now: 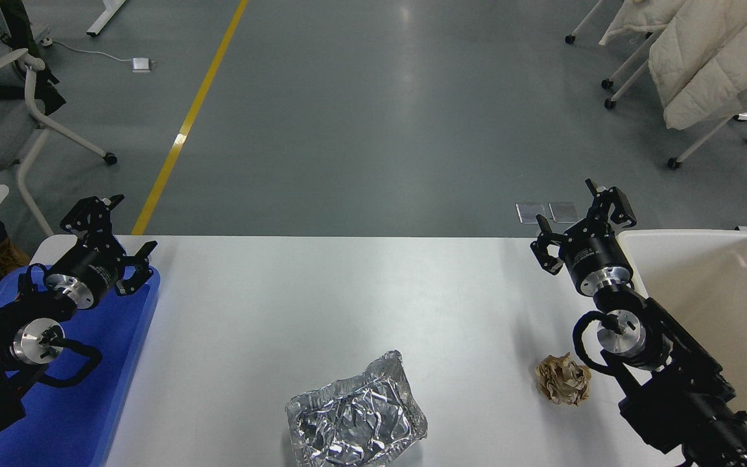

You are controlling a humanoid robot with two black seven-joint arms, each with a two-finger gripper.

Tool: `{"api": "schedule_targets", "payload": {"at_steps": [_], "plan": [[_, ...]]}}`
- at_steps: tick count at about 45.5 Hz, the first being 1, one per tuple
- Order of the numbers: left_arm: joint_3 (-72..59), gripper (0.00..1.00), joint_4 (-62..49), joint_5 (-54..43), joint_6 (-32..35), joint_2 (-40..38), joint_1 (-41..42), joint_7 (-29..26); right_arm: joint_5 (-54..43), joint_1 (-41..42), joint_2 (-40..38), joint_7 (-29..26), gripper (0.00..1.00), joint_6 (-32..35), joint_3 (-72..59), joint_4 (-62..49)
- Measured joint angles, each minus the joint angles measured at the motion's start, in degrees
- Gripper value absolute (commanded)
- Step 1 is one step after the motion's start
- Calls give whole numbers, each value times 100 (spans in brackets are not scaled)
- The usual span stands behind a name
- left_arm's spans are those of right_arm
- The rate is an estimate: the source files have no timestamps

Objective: Clean the table surface

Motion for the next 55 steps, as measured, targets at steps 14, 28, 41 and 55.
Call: {"api": "schedule_targets", "payload": {"at_steps": [14,28,41,55], "plan": [[0,100,0,0,0,0,-1,0,-581,-124,49,337,100,49,-164,-82],[0,100,0,0,0,0,0,0,-704,-184,128,457,100,51,-202,-104],[0,100,0,0,0,0,0,0,-728,-227,173,486,100,52,-221,-110],[0,100,0,0,0,0,0,0,-528,-246,267,495,100,52,-192,-47]]}}
